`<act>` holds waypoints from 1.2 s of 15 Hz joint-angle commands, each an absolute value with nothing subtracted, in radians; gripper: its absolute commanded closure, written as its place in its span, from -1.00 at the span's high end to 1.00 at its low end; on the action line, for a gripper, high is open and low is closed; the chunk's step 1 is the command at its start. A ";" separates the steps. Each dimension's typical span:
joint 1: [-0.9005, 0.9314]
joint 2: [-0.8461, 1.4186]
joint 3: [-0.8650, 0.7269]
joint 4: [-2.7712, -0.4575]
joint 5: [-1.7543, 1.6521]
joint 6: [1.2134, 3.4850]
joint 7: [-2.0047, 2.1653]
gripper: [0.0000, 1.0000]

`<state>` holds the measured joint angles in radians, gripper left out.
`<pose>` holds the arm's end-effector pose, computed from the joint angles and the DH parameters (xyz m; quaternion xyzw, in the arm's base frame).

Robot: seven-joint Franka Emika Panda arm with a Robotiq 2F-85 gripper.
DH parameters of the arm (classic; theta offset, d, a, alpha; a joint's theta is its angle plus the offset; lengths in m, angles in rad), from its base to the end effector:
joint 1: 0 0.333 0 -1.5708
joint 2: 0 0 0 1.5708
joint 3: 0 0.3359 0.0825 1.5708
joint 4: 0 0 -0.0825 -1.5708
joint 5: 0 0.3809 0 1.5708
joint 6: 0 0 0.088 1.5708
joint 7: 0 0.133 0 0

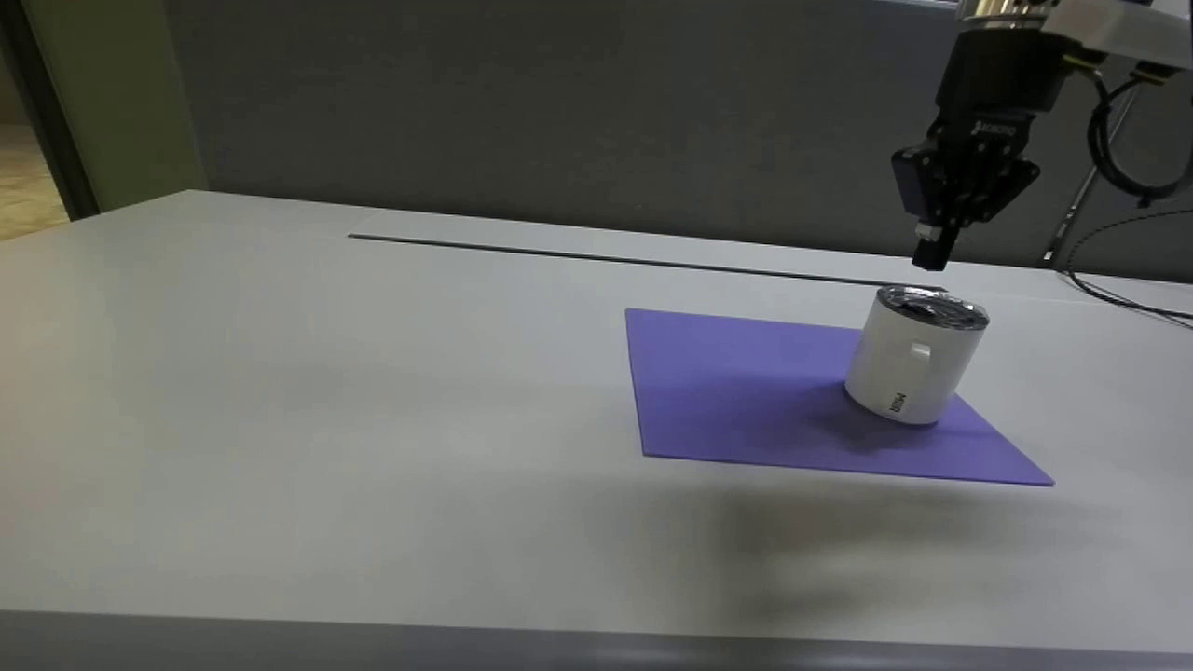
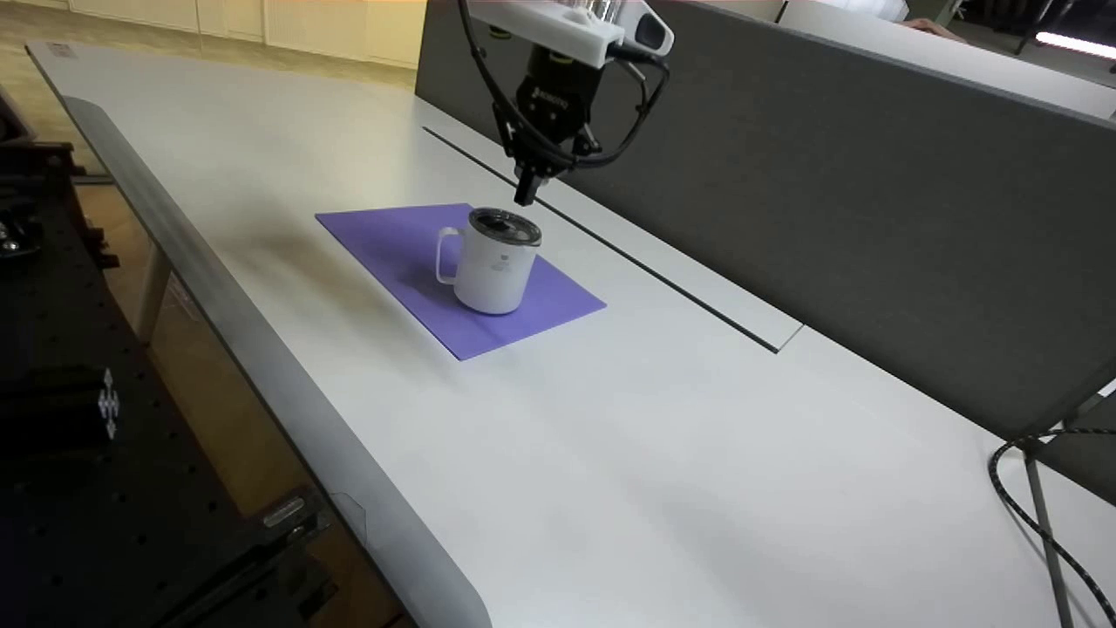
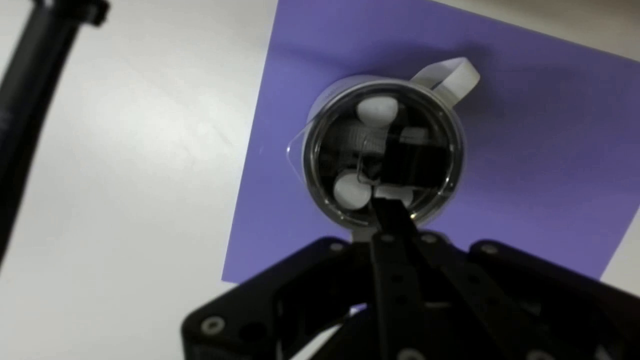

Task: Close the lid of the cup

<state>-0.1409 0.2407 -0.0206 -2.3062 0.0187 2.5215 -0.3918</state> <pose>0.5197 -0.0847 0.2351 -0.9941 -0.1075 0.0114 0.0062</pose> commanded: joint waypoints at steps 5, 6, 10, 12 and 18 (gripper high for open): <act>-0.122 0.154 -0.040 -2.245 -0.061 2.352 -0.363 -0.09; -0.122 0.148 -0.040 -2.243 -0.066 2.342 -0.364 0.07; -0.116 0.133 -0.040 -2.234 -0.100 2.303 -0.358 0.59; -0.113 0.130 -0.040 -2.227 -0.113 2.273 -0.360 0.87; -0.109 0.115 -0.041 -2.215 -0.131 2.206 -0.362 1.00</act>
